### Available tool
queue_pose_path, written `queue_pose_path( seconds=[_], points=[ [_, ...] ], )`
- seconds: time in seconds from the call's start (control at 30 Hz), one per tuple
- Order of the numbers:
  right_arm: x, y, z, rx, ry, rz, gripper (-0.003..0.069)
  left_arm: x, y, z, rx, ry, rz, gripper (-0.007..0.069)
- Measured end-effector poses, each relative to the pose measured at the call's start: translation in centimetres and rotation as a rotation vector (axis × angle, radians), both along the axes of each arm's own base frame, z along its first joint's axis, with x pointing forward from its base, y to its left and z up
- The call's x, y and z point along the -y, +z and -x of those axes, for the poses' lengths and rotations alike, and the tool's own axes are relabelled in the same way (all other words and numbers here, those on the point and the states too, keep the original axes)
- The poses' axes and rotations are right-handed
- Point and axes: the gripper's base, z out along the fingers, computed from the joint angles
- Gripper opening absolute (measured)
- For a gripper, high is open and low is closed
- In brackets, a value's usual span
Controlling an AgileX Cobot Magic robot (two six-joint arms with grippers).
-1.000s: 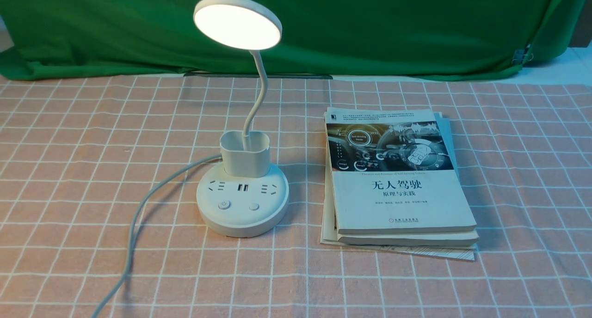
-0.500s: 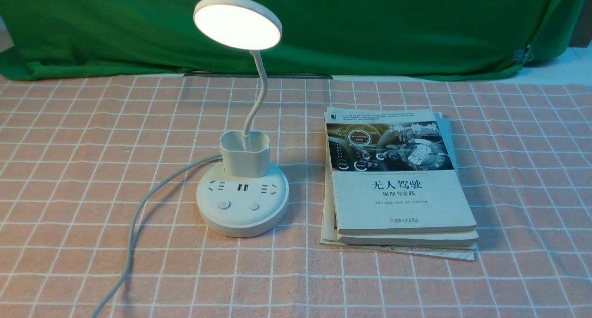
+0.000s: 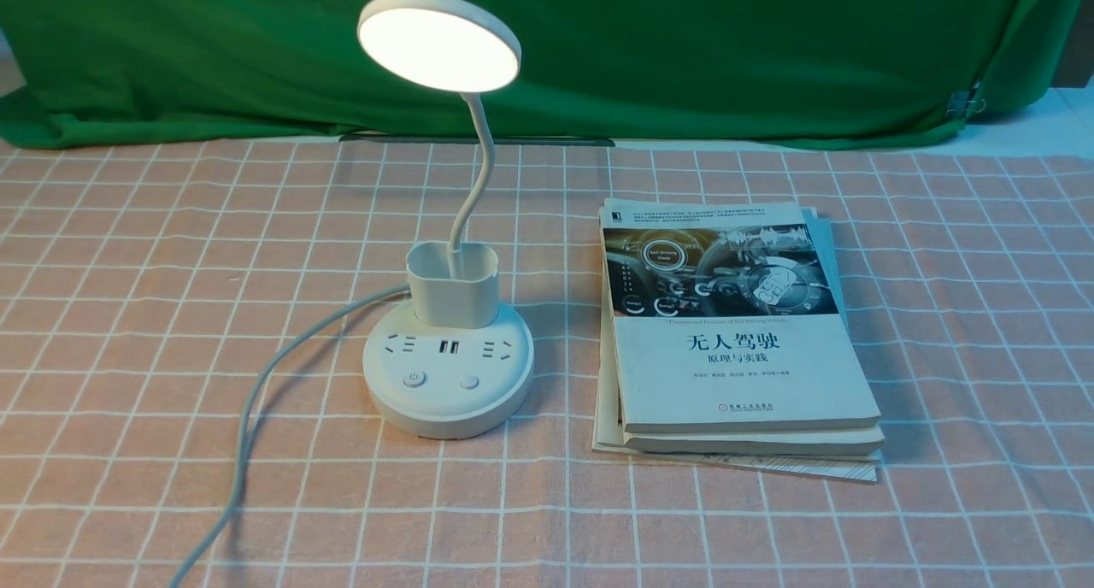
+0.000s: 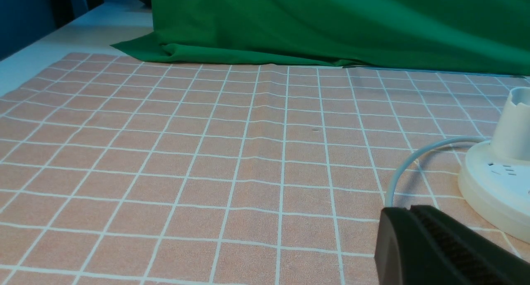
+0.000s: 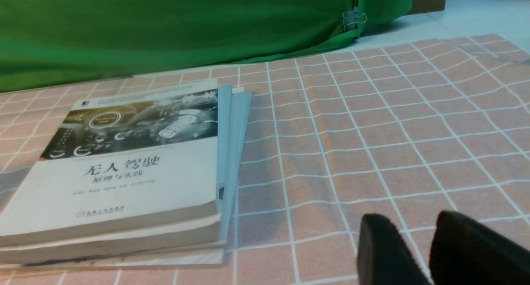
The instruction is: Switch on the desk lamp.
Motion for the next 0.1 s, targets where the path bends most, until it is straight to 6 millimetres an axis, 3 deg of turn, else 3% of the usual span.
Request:
queue_pose_path(
  seconds=[0.1],
  points=[
    [0.0,0.0,0.0,0.0,0.0,0.0,0.0239,0.0,0.0,0.0,0.0,0.0,0.0,0.0021]
  ],
)
